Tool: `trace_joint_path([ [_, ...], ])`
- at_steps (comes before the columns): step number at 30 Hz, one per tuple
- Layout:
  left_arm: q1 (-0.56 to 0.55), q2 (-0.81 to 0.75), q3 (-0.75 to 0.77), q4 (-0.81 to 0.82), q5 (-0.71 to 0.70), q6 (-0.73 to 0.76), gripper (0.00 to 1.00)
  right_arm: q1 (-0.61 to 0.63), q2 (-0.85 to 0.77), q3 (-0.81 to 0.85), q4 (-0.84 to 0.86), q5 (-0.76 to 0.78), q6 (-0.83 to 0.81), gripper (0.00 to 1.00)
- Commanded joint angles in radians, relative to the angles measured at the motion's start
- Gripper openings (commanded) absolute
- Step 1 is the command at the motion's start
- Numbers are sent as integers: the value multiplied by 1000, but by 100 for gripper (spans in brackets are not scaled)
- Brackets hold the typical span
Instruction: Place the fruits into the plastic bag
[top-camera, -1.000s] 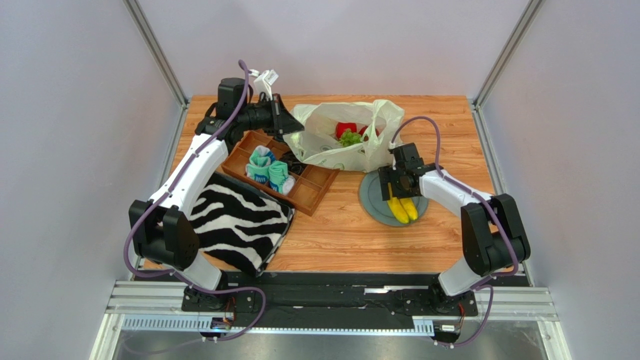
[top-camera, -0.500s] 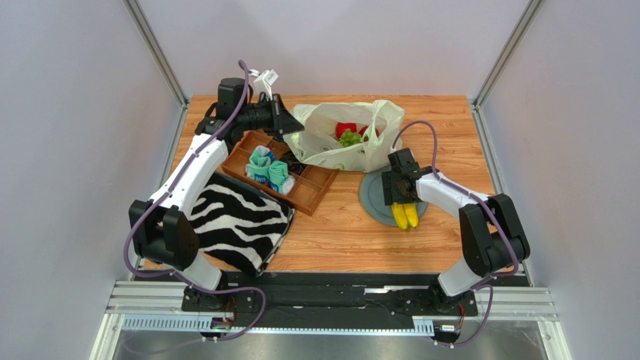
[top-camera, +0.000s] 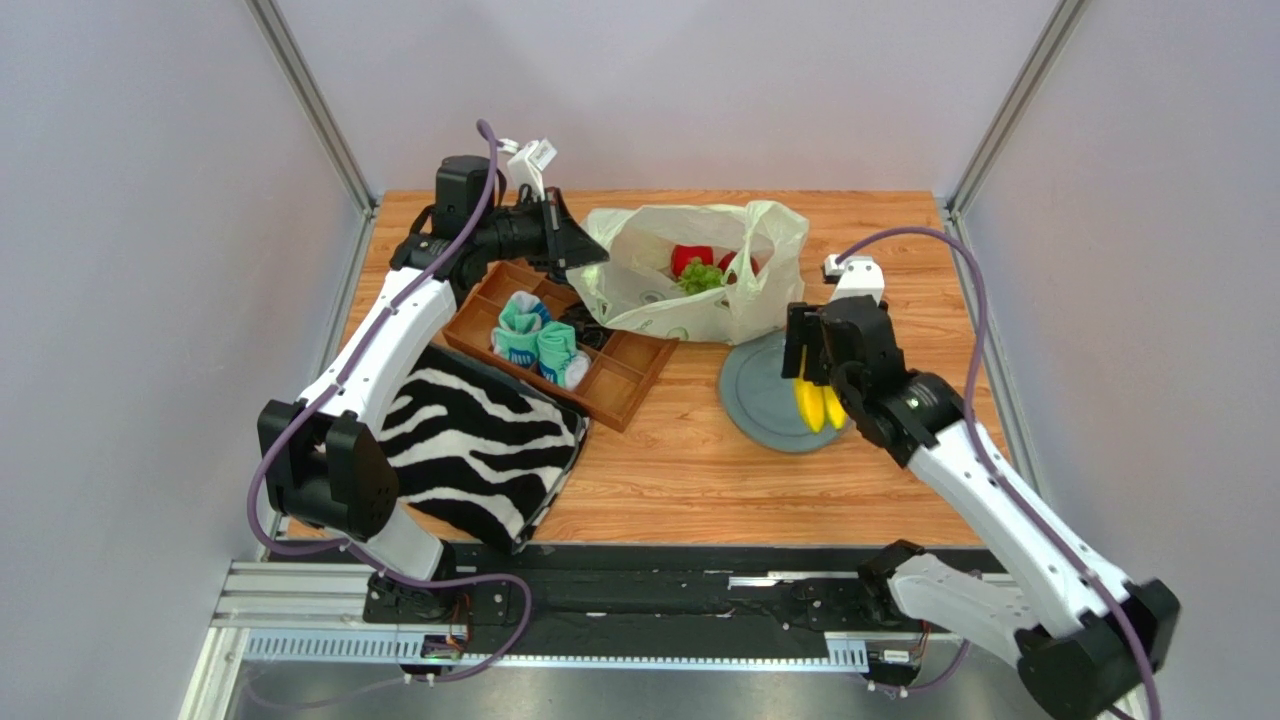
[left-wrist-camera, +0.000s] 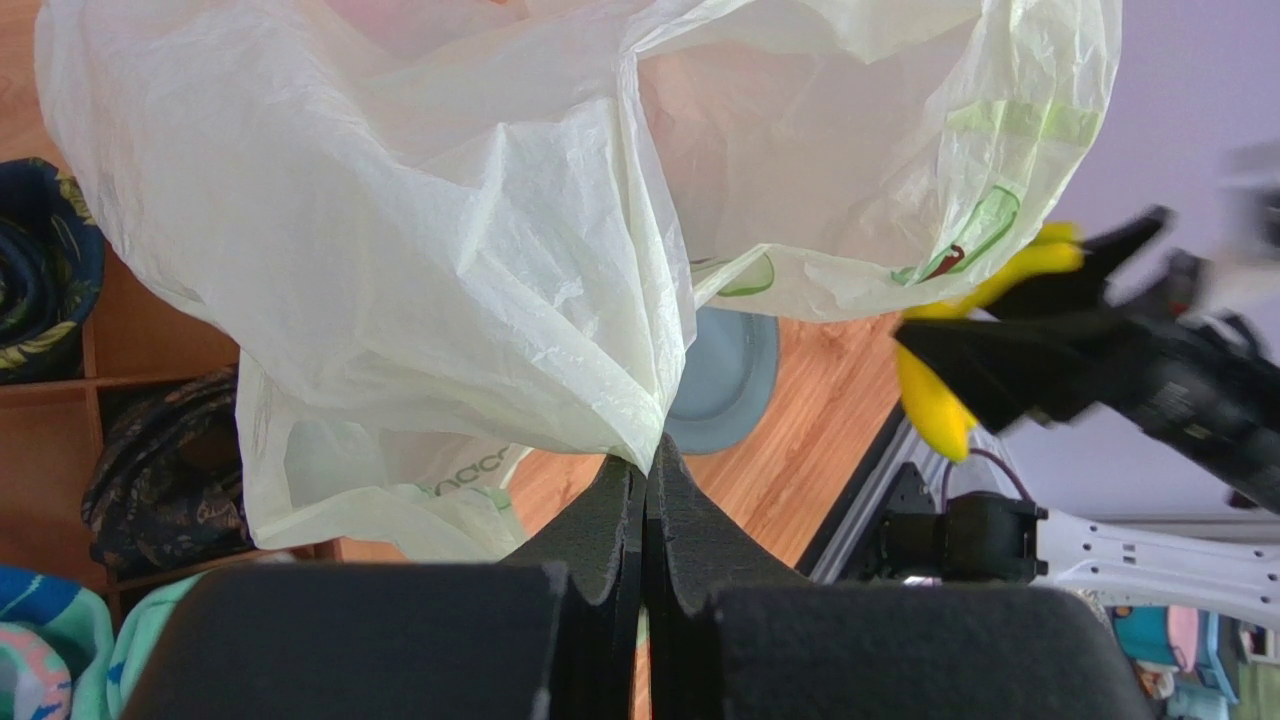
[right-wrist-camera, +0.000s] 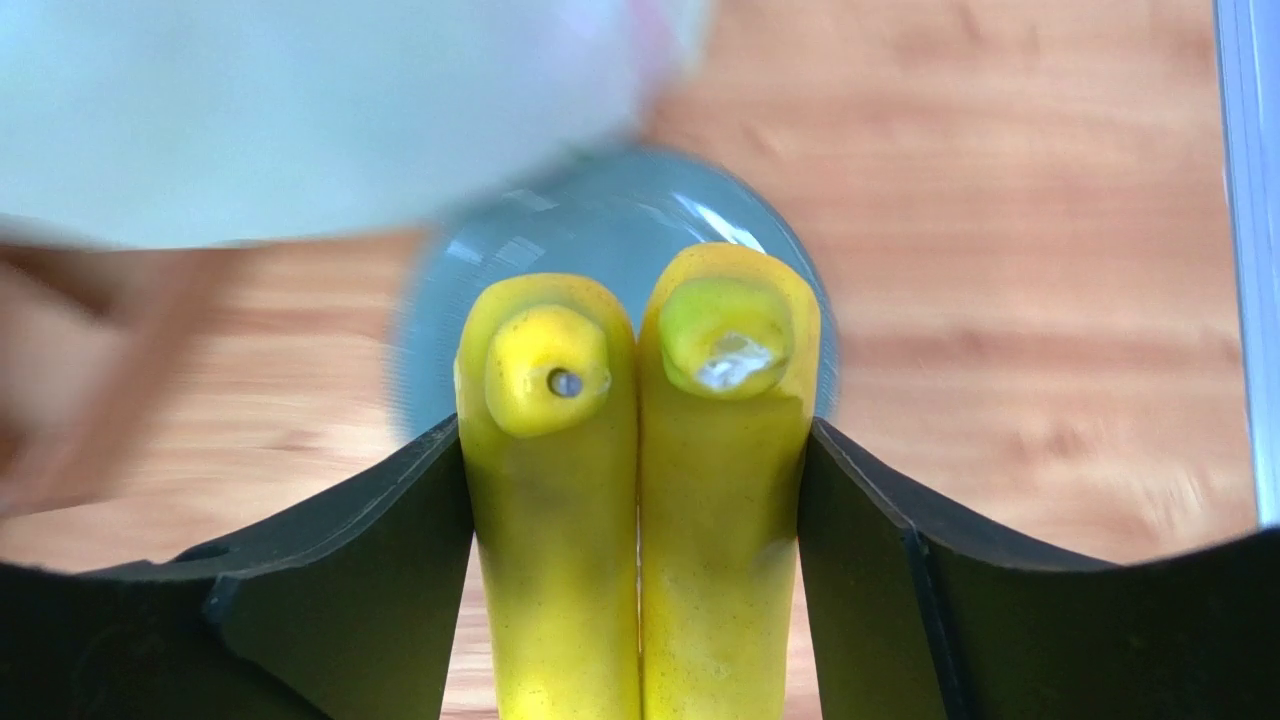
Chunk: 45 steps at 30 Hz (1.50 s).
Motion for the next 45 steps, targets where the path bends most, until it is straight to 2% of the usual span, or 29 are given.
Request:
trace_joint_path([
  [1, 5, -37, -7, 51, 20, -8, 0, 199, -124, 110, 141, 72, -8, 26],
  [5, 3, -32, 4, 43, 23, -8, 0, 366, -66, 253, 223, 70, -113, 25],
  [6, 3, -32, 4, 41, 24, -11, 0, 409, -45, 276, 263, 22, -136, 26],
  [9, 3, -38, 1, 43, 26, -11, 0, 428, 81, 391, 280, -151, -153, 26],
  [11, 3, -49, 1, 38, 23, -8, 0, 431, 190, 445, 276, -193, -131, 25],
  [14, 3, -61, -2, 40, 20, -4, 0, 431, 320, 534, 253, -172, -150, 25],
  [17, 3, -69, -4, 40, 20, -2, 0, 422, 434, 632, 207, -125, -173, 25],
  [22, 5, -83, -5, 34, 9, 5, 0, 362, 543, 724, 124, -165, -95, 25],
  [28, 5, -90, -11, 38, 11, 2, 0, 224, 646, 779, 112, -323, -12, 26],
  [31, 5, -93, -17, 47, 14, -5, 0, 157, 728, 862, 61, -441, 24, 26],
  [33, 5, -90, -20, 50, 12, -4, 0, 140, 752, 894, 32, -481, 46, 25],
  [37, 5, -84, -20, 54, 17, -8, 0, 141, 729, 830, 81, -503, 54, 25],
  [45, 5, -67, -23, 54, 14, -10, 0, 230, 548, 635, 162, -457, 12, 24],
])
